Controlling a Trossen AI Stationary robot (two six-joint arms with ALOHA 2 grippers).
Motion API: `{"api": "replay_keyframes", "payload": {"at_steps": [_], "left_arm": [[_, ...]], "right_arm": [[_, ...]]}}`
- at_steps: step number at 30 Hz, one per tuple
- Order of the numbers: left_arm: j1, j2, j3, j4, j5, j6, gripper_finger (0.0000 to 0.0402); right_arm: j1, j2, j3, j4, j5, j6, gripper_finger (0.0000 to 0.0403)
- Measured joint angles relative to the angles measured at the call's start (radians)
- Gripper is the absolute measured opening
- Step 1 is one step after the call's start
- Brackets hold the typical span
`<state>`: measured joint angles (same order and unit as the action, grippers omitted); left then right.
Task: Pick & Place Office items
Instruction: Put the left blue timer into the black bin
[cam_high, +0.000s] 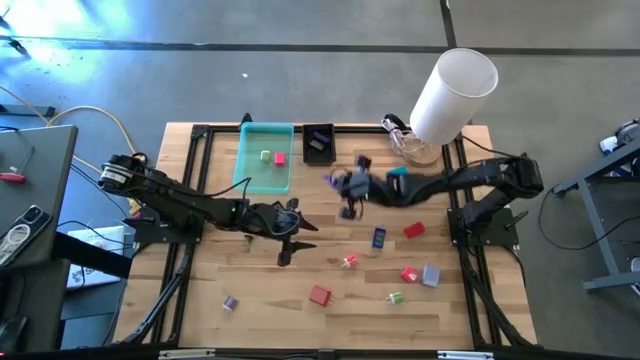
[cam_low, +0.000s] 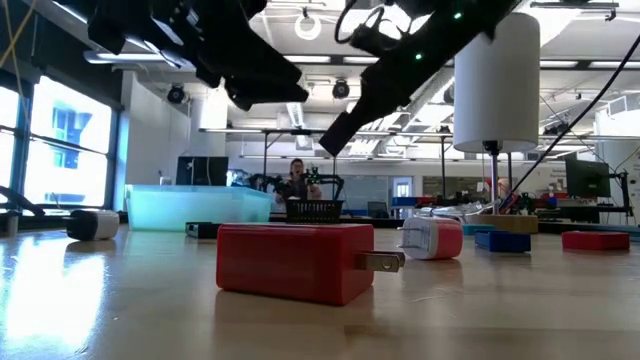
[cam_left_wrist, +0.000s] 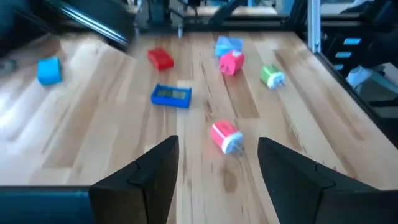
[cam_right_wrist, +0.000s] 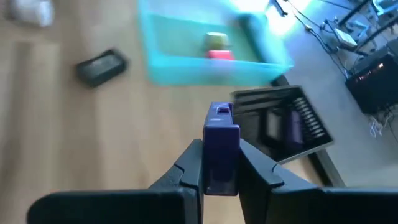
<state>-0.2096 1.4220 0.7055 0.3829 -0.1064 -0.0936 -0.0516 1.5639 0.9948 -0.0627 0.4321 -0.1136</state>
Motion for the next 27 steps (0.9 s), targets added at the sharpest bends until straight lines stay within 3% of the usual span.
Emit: {"api": "replay_keyframes", "payload": {"at_steps": [6,12,17,27], "left_arm": [[0.0,0.0,0.0,-0.024,0.0,-0.02,0.0213],[0.0,0.0,0.0,-0.024,0.001,-0.034,0.0214],[0.0,0.0,0.0,-0.024,0.001,-0.025,0.0214],[-0.01,0.0,0.0,-0.051,0.003,-0.019,0.0214]], "right_arm": [[-0.203,0.027,0.022,0.065,-0.165,0.011,0.0048],[-0.308,0.101,0.027,0.102,-0.236,0.021,0.0048],[-0.323,0.189,0.163,0.007,-0.284,0.037,0.0048],[-0.369,0.409,0.477,-0.223,-0.263,0.038,0.0048]]}}
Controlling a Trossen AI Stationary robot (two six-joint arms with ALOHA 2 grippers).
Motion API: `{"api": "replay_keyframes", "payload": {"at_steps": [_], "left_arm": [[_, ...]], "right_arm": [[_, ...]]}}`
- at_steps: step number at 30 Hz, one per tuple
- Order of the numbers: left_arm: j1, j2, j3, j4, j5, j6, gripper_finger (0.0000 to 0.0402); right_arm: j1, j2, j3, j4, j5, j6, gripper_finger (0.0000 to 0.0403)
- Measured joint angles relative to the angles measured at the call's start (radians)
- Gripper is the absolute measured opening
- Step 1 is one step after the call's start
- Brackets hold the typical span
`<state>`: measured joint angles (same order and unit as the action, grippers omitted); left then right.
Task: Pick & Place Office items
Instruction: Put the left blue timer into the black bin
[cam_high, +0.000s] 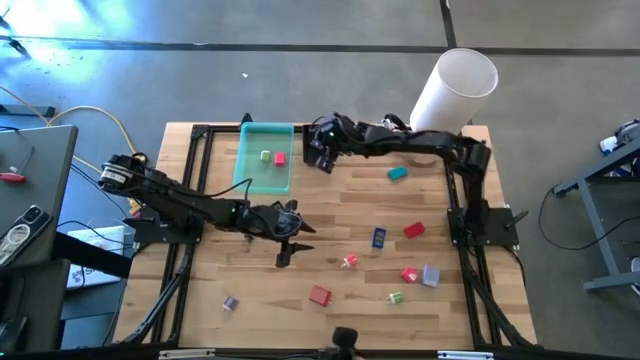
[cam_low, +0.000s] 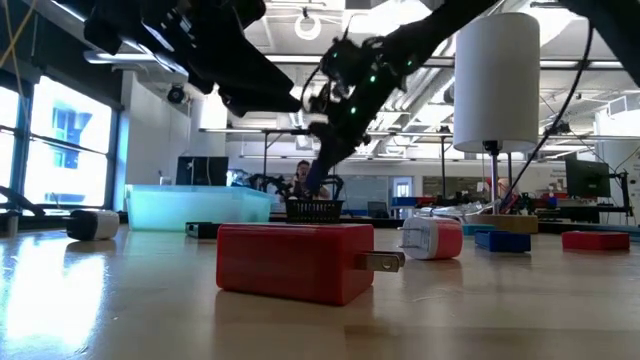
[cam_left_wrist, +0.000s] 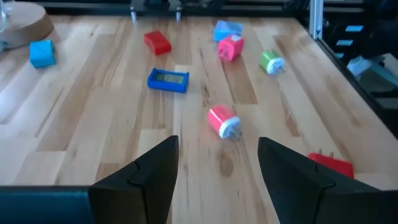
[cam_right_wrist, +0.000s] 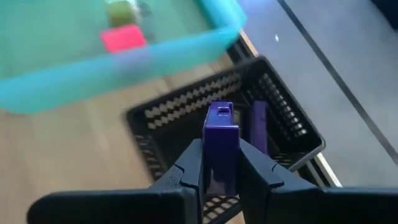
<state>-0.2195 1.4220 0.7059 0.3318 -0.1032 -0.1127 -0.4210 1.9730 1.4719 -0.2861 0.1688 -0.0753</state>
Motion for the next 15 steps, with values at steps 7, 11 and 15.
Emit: {"api": "replay_keyframes", "payload": {"at_steps": [7,11,15], "left_arm": [[-0.004,0.0,0.0,-0.043,0.0,0.0,0.0214],[-0.004,0.0,0.0,-0.048,-0.001,0.001,0.0214],[-0.003,0.0,0.0,-0.048,-0.002,0.001,0.0214]], "right_arm": [[-0.051,0.074,0.035,0.011,-0.093,0.042,0.0048],[-0.074,0.078,0.034,-0.004,-0.152,0.086,0.0051],[-0.074,0.078,0.034,0.007,-0.152,0.105,0.0102]]}}
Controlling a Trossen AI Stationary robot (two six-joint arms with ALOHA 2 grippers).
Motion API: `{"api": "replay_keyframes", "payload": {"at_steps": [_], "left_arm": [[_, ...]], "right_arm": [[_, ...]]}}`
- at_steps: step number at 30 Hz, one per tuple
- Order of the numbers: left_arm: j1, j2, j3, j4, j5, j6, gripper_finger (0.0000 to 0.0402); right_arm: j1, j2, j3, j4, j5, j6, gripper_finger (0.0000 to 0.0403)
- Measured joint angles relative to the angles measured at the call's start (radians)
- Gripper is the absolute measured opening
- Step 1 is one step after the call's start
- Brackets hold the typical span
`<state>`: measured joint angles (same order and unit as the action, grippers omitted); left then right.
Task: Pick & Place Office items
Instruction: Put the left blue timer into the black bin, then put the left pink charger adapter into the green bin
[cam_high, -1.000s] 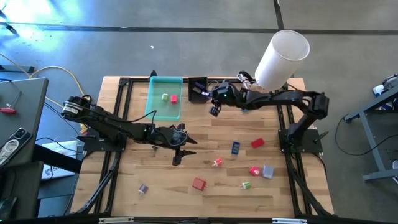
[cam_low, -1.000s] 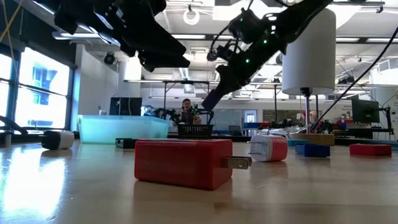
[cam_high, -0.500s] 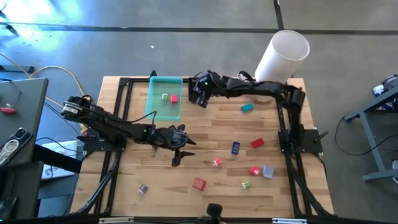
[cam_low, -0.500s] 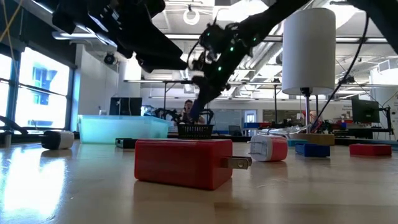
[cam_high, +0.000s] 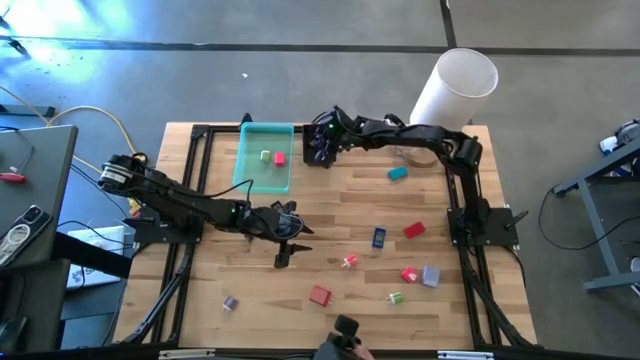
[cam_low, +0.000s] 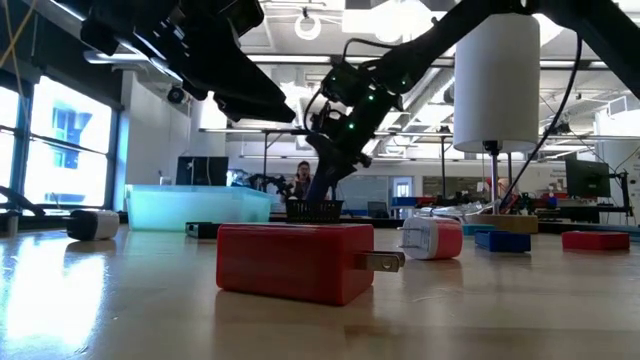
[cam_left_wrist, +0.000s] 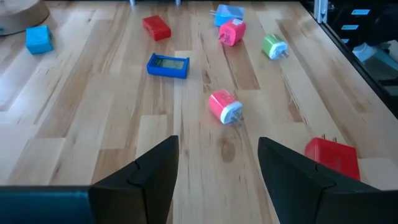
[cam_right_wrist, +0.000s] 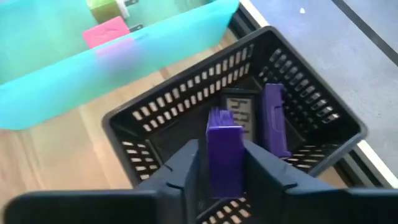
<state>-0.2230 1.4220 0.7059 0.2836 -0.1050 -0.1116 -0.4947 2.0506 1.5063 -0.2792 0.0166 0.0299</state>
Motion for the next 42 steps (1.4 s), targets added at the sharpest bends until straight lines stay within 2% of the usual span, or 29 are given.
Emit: {"api": "replay_keyframes", "payload": {"at_steps": [5,14,19,24,26,29,35,38,42], "left_arm": [[0.0,0.0,0.0,0.0,-0.002,-0.003,0.0214],[0.0,0.0,0.0,0.001,-0.001,-0.036,0.0214],[0.0,0.0,0.0,-0.001,-0.001,-0.037,0.0214],[0.0,0.0,0.0,-0.018,-0.001,-0.039,0.0214],[0.0,0.0,0.0,-0.023,-0.001,-0.039,0.0214],[0.0,0.0,0.0,-0.023,-0.001,-0.039,0.0214],[0.0,0.0,0.0,-0.023,0.0,-0.039,0.0214],[0.0,0.0,0.0,-0.023,0.0,-0.055,0.0214],[0.0,0.0,0.0,-0.023,0.001,-0.081,0.0214]], "right_arm": [[0.004,0.0,0.0,-0.001,-0.002,-0.001,0.0147],[0.044,-0.062,-0.002,-0.051,0.009,-0.035,0.0161],[0.107,-0.205,0.0,-0.268,-0.018,-0.001,0.0161],[0.202,-0.319,0.0,-0.631,-0.179,0.132,0.0162],[0.253,-0.342,0.0,-0.749,-0.197,0.179,0.0162],[0.334,-0.36,-0.002,-0.874,-0.154,0.25,0.0162],[0.484,-0.36,-0.002,-0.974,0.018,0.342,0.0162],[0.548,-0.361,-0.012,-0.948,0.039,0.339,0.0162],[0.642,-0.361,-0.057,-0.827,0.076,0.225,0.0162]]}}
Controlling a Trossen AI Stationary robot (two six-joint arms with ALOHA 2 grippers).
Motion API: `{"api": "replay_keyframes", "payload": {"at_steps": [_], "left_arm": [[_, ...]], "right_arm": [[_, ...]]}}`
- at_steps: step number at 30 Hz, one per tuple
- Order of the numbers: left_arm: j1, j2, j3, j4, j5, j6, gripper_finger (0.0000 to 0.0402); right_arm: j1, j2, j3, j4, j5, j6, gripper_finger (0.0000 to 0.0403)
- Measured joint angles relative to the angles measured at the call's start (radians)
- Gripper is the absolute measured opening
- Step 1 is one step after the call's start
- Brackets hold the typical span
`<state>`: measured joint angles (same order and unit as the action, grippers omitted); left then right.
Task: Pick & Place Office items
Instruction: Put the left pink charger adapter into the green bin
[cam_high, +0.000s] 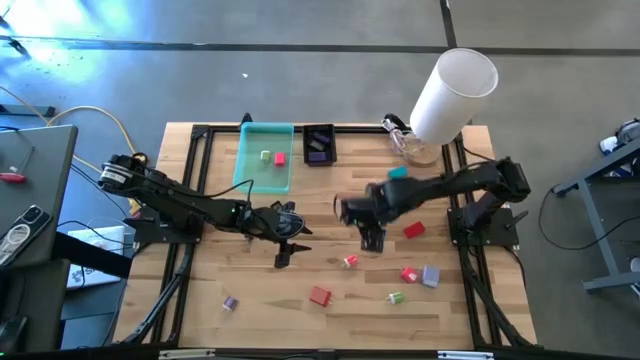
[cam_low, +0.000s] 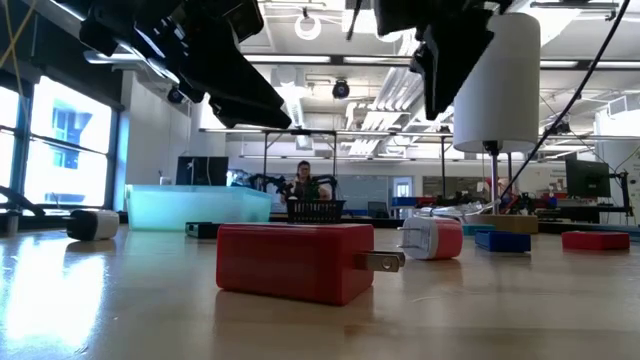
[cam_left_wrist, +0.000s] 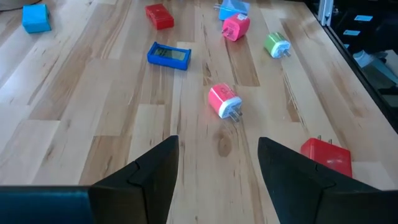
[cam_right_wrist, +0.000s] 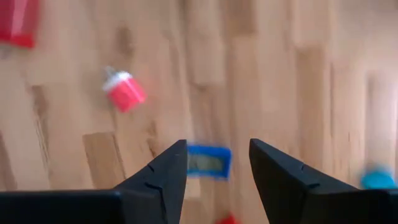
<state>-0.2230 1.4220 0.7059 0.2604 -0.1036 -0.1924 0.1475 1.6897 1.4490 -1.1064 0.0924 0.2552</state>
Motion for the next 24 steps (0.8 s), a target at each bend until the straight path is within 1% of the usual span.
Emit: {"api": "replay_keyframes", "payload": {"at_steps": [6,10,13,15,20,24], "left_arm": [[0.0,0.0,0.0,0.001,0.0,0.001,0.0214],[0.0,0.0,0.0,0.002,0.0,0.001,0.0214],[0.0,0.0,0.0,0.002,-0.001,-0.005,0.0214],[0.0,0.0,0.0,0.002,-0.001,-0.008,0.0214],[0.0,0.0,0.0,0.002,-0.002,-0.011,0.0214],[0.0,0.0,0.0,0.002,-0.003,-0.011,0.0214]], "right_arm": [[0.121,0.012,-0.121,0.218,0.019,-0.183,0.0162],[0.163,0.012,-0.216,0.335,0.12,-0.262,0.0162],[0.174,0.013,-0.275,0.413,0.169,-0.3,0.0162],[0.175,0.013,-0.301,0.47,0.153,-0.308,0.0162],[0.179,0.013,-0.353,0.569,0.04,-0.313,0.0162],[0.19,0.013,-0.386,0.627,-0.011,-0.333,0.0162]]}}
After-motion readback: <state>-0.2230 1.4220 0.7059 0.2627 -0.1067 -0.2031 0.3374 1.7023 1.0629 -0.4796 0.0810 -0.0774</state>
